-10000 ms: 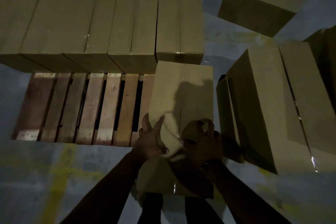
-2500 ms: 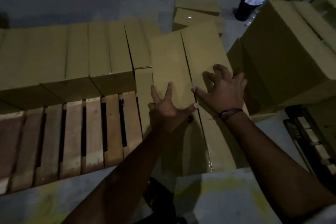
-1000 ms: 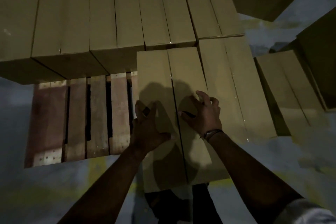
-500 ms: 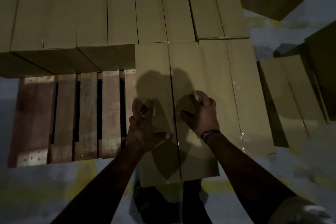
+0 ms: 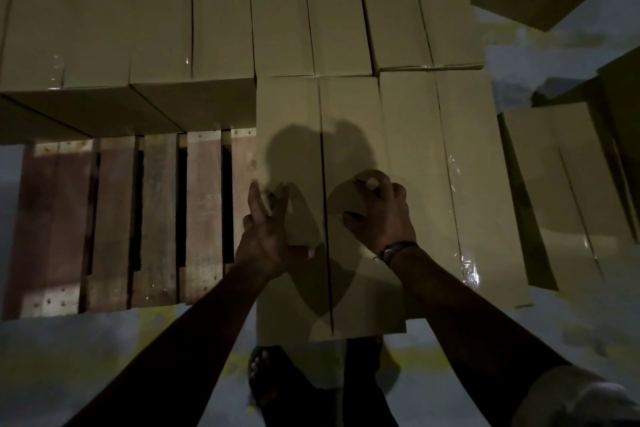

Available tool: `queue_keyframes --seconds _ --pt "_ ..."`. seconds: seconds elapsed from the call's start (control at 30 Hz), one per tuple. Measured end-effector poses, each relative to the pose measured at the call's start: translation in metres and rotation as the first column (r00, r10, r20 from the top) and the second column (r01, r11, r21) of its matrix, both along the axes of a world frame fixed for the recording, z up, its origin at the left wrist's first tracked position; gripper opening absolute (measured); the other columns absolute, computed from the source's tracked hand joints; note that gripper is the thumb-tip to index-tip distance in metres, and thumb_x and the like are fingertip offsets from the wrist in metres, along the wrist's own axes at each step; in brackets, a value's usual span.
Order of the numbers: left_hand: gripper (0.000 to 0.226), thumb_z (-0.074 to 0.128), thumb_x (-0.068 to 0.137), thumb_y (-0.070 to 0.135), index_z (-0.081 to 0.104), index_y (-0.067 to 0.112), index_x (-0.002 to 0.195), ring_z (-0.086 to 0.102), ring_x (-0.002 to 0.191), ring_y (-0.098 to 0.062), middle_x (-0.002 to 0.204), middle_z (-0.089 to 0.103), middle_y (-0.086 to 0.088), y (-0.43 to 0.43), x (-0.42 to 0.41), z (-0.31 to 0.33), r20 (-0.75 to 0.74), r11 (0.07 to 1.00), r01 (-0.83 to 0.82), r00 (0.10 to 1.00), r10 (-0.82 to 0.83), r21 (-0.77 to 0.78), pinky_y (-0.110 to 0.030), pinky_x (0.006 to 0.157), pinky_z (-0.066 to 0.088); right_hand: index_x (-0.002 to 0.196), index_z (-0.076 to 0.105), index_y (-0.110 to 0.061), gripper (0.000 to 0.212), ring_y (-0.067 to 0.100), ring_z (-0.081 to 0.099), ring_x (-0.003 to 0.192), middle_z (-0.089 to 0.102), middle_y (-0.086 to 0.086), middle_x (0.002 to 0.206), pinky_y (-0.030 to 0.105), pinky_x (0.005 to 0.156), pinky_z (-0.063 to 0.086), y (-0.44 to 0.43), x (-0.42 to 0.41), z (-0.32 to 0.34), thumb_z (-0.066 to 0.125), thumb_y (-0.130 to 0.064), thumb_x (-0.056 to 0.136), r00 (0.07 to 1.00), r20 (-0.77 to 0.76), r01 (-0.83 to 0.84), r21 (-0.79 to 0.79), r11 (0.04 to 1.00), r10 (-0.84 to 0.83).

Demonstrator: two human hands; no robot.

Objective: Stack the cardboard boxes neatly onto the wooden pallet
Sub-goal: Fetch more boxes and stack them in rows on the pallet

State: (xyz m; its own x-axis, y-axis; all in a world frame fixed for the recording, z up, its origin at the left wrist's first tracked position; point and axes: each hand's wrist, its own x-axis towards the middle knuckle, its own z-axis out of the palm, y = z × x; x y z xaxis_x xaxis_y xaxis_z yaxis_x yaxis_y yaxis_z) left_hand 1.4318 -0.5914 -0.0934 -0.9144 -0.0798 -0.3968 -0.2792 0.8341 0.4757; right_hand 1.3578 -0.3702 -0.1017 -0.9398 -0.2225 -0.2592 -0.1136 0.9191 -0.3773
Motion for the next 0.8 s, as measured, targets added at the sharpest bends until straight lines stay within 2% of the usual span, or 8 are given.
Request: queue_keyframes --seconds 0.13,0.27,0.37,0.47,0.57,0.67,0.8 --pt "0.137 0.089 0.060 0.060 -0.003 0.040 0.160 0.034 0.136 -0.052 0.162 -0.028 -0.012 0.002 -0.001 -0.004 0.055 1.000 -0.011 0.998 0.012 -0.006 -0.052 0.099 0.046 0.147 0.048 -0.027 0.074 0.041 0.028 0.132 0.024 0.009 0.156 0.051 0.106 0.039 -0.002 -0.004 -0.001 0.070 -0.056 0.082 0.998 0.061 -0.034 0.088 0.995 0.029" --pt "0.138 0.089 0.061 0.058 -0.004 0.035 0.161 0.029 0.139 -0.053 0.162 -0.030 -0.016 0.005 0.002 -0.008 0.065 1.000 -0.005 0.998 0.006 -0.008 -0.053 0.101 0.044 0.144 0.051 -0.029 0.069 0.040 0.031 0.127 0.030 0.008 0.152 0.051 0.099 0.043 -0.001 -0.005 -0.002 0.069 -0.053 0.082 0.996 0.059 -0.079 0.127 0.989 0.072" --pt "0.134 0.086 0.067 0.057 -0.006 0.034 0.161 0.024 0.141 -0.053 0.161 -0.032 -0.016 0.008 0.008 -0.011 0.062 1.000 -0.006 0.998 0.006 0.012 -0.054 0.098 0.046 0.143 0.052 -0.027 0.070 0.039 0.032 0.127 0.032 0.007 0.150 0.052 0.097 0.045 0.004 0.000 -0.004 0.072 -0.051 0.080 0.994 0.057 -0.105 0.133 0.986 0.098" --pt "0.129 0.083 0.071 0.058 -0.008 0.036 0.160 0.017 0.145 -0.050 0.161 -0.035 -0.013 0.008 0.014 -0.012 0.073 1.000 -0.007 0.997 0.006 0.019 -0.054 0.098 0.046 0.146 0.048 -0.023 0.075 0.040 0.026 0.137 0.025 0.009 0.154 0.052 0.105 0.040 0.009 0.010 -0.002 0.074 -0.048 0.081 0.990 0.086 -0.120 0.110 0.987 0.111" --pt "0.125 0.082 0.075 0.055 -0.006 0.033 0.161 0.016 0.145 -0.053 0.162 -0.031 -0.015 0.007 0.027 -0.010 0.070 1.000 0.021 0.997 -0.021 0.001 -0.058 0.100 0.043 0.147 0.047 -0.020 0.075 0.041 0.021 0.142 0.022 0.012 0.157 0.054 0.111 0.036 0.015 0.028 0.002 0.073 -0.046 0.082 0.989 0.107 -0.107 0.076 0.991 0.099" --pt "0.125 0.082 0.076 0.054 -0.008 0.035 0.161 0.018 0.144 -0.055 0.163 -0.030 -0.013 0.006 0.049 -0.008 0.114 0.999 0.040 0.993 -0.041 0.010 -0.056 0.103 0.041 0.150 0.041 -0.021 0.080 0.041 0.015 0.147 0.019 0.013 0.160 0.056 0.114 0.033 0.024 0.056 0.000 0.069 -0.052 0.082 0.988 0.118 -0.120 0.133 0.984 0.104" --pt "0.120 0.077 0.081 0.053 -0.015 0.041 0.157 0.024 0.144 -0.052 0.163 -0.032 -0.011 0.010 0.087 -0.007 0.164 0.998 0.062 0.985 -0.056 -0.031 -0.049 0.097 0.046 0.156 0.028 -0.021 0.088 0.040 0.005 0.151 0.008 0.013 0.166 0.051 0.121 0.023 0.039 0.102 0.000 0.064 -0.058 0.085 0.981 0.147 -0.153 0.195 0.969 0.125"
